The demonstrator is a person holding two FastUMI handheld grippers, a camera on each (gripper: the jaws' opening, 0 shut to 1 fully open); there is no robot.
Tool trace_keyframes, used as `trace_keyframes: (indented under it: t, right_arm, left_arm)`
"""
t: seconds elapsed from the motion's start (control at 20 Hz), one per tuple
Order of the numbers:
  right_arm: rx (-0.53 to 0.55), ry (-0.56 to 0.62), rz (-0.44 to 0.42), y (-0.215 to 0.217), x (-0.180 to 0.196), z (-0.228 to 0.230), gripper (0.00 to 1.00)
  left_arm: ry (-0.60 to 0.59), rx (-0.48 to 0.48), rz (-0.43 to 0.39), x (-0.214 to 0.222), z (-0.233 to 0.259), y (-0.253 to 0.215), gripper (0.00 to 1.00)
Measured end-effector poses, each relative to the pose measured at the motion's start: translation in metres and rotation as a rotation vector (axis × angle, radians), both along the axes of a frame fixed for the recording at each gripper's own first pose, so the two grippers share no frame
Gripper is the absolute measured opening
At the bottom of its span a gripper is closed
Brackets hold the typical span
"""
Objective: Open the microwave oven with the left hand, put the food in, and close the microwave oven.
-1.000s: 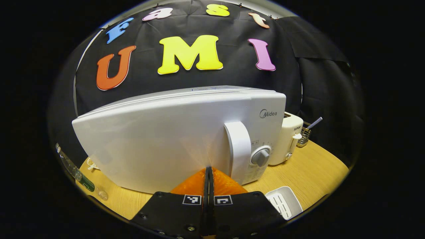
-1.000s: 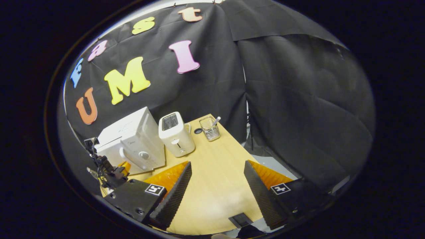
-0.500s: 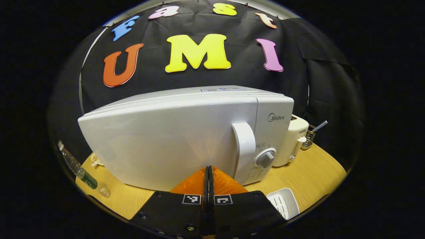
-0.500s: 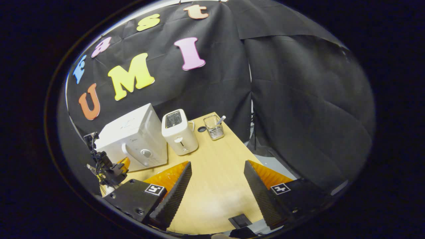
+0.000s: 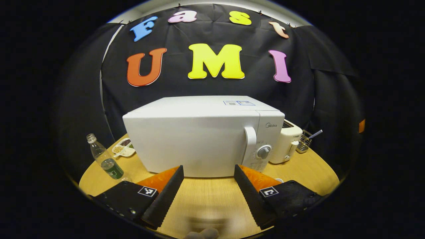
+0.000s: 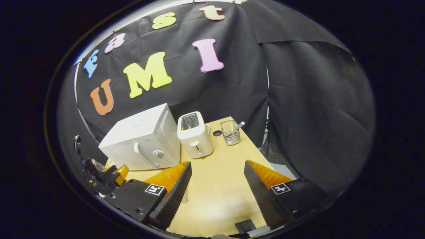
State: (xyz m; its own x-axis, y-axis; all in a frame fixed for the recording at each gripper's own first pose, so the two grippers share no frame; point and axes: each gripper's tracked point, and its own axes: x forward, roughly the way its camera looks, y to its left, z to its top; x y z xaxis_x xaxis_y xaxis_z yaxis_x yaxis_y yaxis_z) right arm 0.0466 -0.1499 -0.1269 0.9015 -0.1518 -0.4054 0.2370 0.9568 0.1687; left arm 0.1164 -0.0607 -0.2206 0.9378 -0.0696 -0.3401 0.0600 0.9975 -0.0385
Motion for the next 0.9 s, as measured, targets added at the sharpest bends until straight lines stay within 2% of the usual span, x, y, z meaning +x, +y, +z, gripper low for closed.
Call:
trace_keyframes:
  t: [0.1,0.15,0.2,0.3,0.35,0.4,0.45,0.5,0.55,0.6,0.65,0.7,0.75,0.8,0.85,0.9]
  right_arm:
    - [-0.02,-0.02,0.018,0.009,-0.005,0.006,1.0]
    - [-0.032,-0.034,0.027,0.014,-0.007,0.01,0.91]
    - [-0.042,-0.046,0.037,0.02,-0.009,0.013,1.0]
    - [-0.054,-0.077,0.058,0.035,-0.012,0.021,1.0]
    - [-0.06,-0.093,0.065,0.041,-0.016,0.026,0.91]
    - [-0.067,-0.112,0.072,0.049,-0.02,0.031,1.0]
    - [-0.071,-0.13,0.079,0.057,-0.022,0.036,0.91]
    - [-0.069,-0.148,0.084,0.066,-0.025,0.043,1.0]
    - [-0.067,-0.171,0.093,0.076,-0.028,0.051,0.91]
    - [-0.071,-0.195,0.103,0.087,-0.03,0.059,1.0]
    - [-0.077,-0.219,0.116,0.098,-0.033,0.068,0.91]
    - [-0.091,-0.247,0.129,0.109,-0.035,0.079,1.0]
    - [-0.104,-0.272,0.143,0.119,-0.039,0.089,1.0]
    - [-0.116,-0.303,0.161,0.132,-0.041,0.102,0.91]
    - [-0.126,-0.326,0.18,0.144,-0.043,0.113,1.0]
    - [-0.132,-0.35,0.201,0.156,-0.045,0.124,1.0]
  left_arm:
    - [-0.018,0.023,0.002,-0.015,0.013,0.005,0.96]
    - [-0.026,0.023,-0.009,-0.022,0.02,0.003,0.96]
    - [-0.035,0.026,-0.013,-0.031,0.03,0.005,0.96]
    - [-0.069,0.029,-0.017,-0.047,0.056,0.012,0.97]
    - [-0.089,0.026,-0.02,-0.055,0.07,0.014,0.97]
    - [-0.102,0.013,-0.029,-0.063,0.084,0.015,0.97]
    - [-0.11,-0.012,-0.037,-0.074,0.098,0.015,0.97]
    - [-0.141,-0.034,-0.039,-0.086,0.119,0.019,0.97]
    - [-0.17,-0.042,-0.04,-0.092,0.136,0.024,0.97]
    - [-0.198,-0.033,-0.034,-0.1,0.151,0.032,0.97]
    - [-0.216,-0.015,-0.027,-0.108,0.165,0.041,0.97]
    - [-0.239,-0.004,-0.023,-0.114,0.177,0.048,0.97]
    - [-0.251,-0.003,-0.018,-0.119,0.187,0.054,0.97]
    - [-0.264,-0.004,-0.016,-0.126,0.197,0.059,0.97]
    - [-0.267,-0.004,-0.01,-0.13,0.203,0.067,0.97]
    - [-0.28,-0.004,-0.004,-0.131,0.212,0.074,0.96]
